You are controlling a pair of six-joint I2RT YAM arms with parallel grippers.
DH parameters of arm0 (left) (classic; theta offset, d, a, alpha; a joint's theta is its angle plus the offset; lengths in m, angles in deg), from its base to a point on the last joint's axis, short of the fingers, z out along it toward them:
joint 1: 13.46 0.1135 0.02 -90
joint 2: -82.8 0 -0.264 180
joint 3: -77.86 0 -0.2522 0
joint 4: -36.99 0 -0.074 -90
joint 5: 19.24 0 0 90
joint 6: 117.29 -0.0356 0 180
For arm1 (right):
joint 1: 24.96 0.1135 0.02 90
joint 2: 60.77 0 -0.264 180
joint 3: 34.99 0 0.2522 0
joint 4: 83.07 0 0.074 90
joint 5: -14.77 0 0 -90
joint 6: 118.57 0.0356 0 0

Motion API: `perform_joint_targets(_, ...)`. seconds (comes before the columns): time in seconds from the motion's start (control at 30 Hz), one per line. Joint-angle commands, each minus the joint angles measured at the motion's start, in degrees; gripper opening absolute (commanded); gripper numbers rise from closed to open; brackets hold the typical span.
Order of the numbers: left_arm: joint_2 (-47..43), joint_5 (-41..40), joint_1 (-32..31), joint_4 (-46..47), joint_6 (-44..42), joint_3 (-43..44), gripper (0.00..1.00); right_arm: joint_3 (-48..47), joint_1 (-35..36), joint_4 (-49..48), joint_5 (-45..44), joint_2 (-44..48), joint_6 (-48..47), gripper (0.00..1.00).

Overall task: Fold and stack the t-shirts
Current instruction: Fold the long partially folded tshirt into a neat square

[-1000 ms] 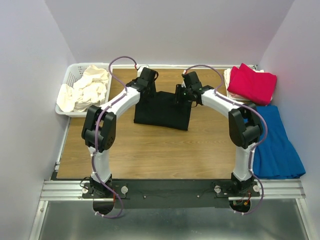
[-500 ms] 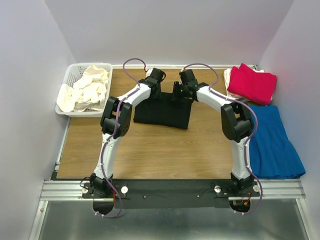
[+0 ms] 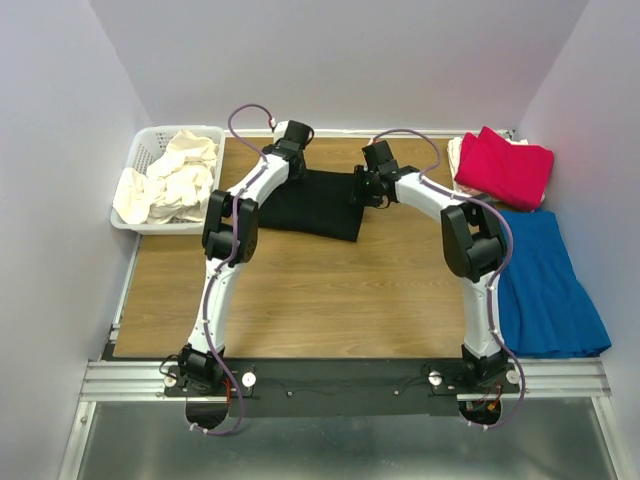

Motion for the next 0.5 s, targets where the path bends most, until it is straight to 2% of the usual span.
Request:
perform_joint_targets(0.0, -1.5, 2.7, 1.3, 1.5, -3.8, 0.9, 0.68, 1.5, -0.8, 2.7, -2.0, -2.0, -0.2, 0.46)
perform_joint_targets(0.33, -13.2, 7.0, 2.4, 5.2, -7.9, -1.7, 0.68, 2.5, -1.5, 3.6, -4.1, 0.2, -0.5, 0.44)
perform_joint_targets(0.43, -17.0, 5.8, 2.5, 5.2, -8.1, -4.0, 0.68, 3.0, -1.4, 3.6, -3.8, 1.8, -0.4, 0.48)
perform_joint_targets(0.47, -17.8, 5.1, 2.5, 5.0, -8.0, -5.3, 0.68, 3.2, -1.5, 3.5, -3.2, 2.9, -0.5, 0.52)
